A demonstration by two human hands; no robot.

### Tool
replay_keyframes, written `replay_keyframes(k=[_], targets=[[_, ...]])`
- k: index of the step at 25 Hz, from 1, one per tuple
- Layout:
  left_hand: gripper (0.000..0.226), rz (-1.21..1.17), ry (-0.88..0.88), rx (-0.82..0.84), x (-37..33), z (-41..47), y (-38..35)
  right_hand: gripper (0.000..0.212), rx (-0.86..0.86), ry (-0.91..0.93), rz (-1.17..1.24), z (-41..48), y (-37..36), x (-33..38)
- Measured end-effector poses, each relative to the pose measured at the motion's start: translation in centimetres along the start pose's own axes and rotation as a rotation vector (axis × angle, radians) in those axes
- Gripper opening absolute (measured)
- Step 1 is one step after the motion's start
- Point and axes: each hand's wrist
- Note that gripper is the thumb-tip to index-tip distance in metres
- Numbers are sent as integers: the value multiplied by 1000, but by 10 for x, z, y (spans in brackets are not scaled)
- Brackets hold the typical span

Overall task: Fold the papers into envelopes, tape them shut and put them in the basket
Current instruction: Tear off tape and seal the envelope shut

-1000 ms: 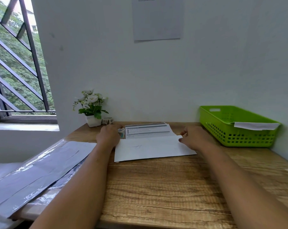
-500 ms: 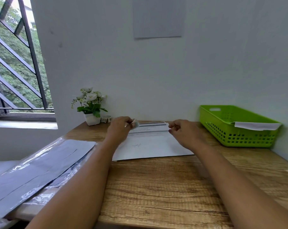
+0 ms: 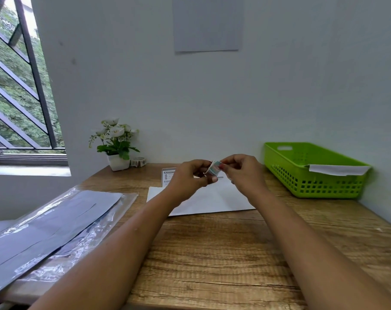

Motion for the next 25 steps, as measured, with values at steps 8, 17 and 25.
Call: replay_keyframes(k=[8, 17, 25], targets=[[22, 101, 4, -56, 2, 2, 1, 7, -34, 34, -24, 4, 3, -2], [14, 747, 4, -258, 47, 16, 44, 11, -4, 59, -201, 9, 17, -12], [29, 1160, 293, -304, 65, 19, 71, 21, 313, 9, -472, 37, 26, -18]])
Point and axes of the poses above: each hand's wrist, its own z-axis towards the middle knuckle, its own y-axis out of the back of the hand, x = y × z, and after that the axes turned 12 degrees about -x, right-handed
